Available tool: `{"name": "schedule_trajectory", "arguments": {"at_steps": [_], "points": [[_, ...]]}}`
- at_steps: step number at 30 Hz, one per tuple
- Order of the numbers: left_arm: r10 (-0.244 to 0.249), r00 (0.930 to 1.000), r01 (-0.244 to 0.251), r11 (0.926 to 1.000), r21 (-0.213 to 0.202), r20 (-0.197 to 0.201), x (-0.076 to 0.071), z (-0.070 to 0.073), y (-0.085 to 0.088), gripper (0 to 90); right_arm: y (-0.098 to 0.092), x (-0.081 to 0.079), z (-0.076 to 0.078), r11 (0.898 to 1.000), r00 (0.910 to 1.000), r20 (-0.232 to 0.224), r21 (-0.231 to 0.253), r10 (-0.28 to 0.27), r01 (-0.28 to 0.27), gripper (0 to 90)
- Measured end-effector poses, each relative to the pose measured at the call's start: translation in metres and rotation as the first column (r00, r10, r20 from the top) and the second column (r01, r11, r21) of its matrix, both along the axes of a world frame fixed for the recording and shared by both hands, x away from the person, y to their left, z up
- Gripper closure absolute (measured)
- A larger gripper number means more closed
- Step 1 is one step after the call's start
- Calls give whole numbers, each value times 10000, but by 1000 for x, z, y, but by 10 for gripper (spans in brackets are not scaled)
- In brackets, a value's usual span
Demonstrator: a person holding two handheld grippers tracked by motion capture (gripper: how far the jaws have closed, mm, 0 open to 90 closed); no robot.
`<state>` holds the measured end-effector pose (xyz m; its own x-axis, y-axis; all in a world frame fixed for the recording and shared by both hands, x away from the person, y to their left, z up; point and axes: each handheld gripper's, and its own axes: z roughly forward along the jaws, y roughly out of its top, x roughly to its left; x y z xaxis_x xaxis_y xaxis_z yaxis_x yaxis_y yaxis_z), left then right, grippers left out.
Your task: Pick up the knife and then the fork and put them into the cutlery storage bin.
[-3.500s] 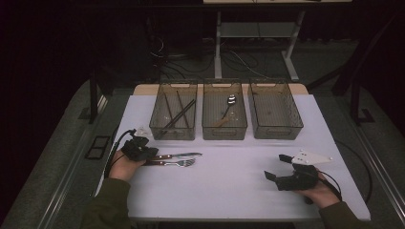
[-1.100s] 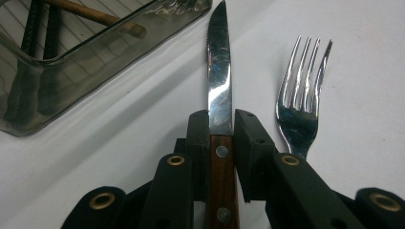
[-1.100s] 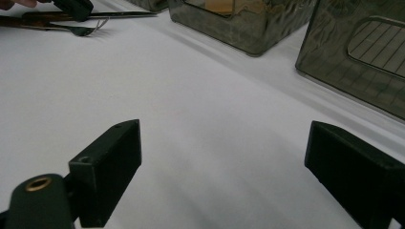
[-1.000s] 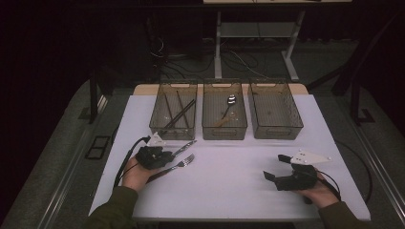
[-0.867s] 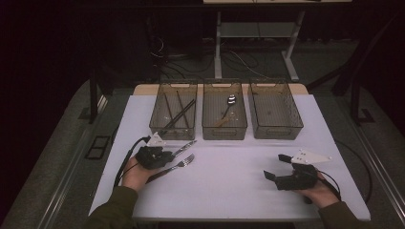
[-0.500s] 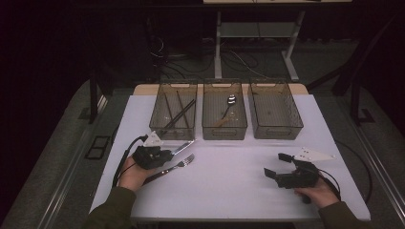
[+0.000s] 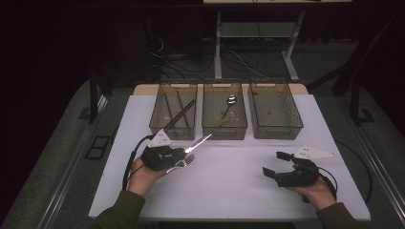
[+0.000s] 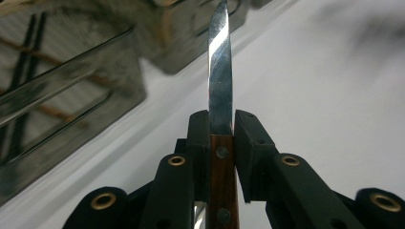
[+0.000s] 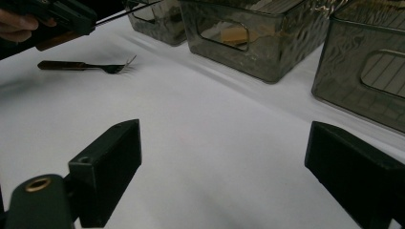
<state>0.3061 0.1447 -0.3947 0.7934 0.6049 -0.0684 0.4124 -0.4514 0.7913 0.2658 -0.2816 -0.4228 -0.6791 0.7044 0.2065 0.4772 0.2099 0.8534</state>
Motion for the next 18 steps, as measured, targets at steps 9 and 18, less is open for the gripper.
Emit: {"name": "schedule_trajectory", "arguments": {"at_steps": [9,18], "points": [[-417,9991,419,9988,-261,73,-6,-1,-35,770,17,3,8,9994,9988,-367,67,331,-329,153],[-871,9959,882,9949,-489,261,-10,-1,-72,770,38,9,9,9960,9947,-741,597,708,-664,207]]}}
